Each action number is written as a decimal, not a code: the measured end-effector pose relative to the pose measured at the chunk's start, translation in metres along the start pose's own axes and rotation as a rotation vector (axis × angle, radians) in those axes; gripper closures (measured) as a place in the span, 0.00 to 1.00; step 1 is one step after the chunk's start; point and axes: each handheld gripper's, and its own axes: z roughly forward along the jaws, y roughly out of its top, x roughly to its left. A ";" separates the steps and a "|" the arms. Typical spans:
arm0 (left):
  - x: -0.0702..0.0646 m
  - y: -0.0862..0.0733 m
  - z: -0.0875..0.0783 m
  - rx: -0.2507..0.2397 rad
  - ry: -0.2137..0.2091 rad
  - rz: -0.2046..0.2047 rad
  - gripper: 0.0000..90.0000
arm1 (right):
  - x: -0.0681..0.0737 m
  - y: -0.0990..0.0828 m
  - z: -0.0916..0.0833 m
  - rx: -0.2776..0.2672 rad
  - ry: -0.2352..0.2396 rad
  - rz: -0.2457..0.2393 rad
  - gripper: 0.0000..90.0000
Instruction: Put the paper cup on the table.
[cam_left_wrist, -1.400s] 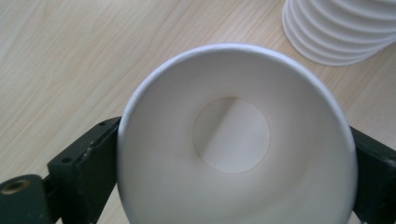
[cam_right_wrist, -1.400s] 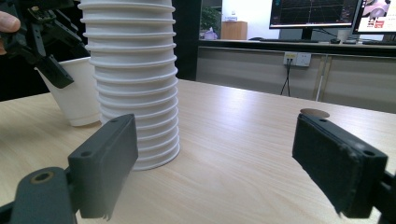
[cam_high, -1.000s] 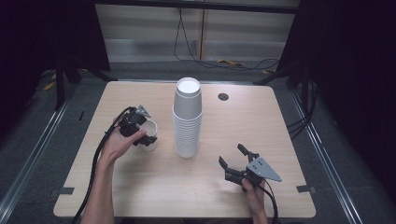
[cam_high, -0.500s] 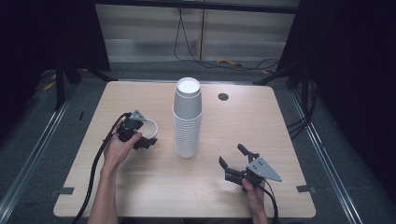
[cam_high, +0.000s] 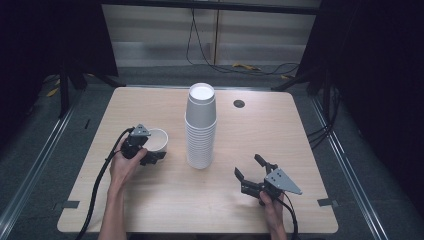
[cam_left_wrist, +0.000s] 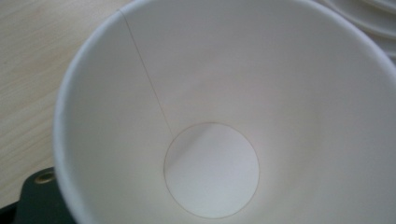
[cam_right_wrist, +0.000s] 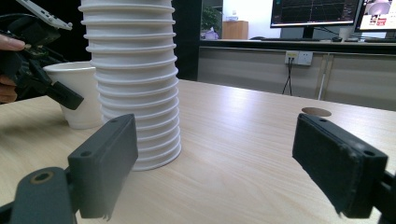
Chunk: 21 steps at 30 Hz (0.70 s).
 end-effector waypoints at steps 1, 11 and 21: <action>0.000 -0.001 -0.001 -0.006 0.004 -0.008 0.17 | 0.000 0.000 0.000 0.000 0.001 0.000 0.16; -0.001 -0.018 -0.002 -0.054 0.016 -0.052 0.17 | 0.000 0.000 0.000 0.000 0.000 -0.001 0.16; -0.012 -0.032 -0.020 -0.114 0.072 -0.085 0.17 | 0.000 0.000 0.000 0.000 0.000 -0.001 0.16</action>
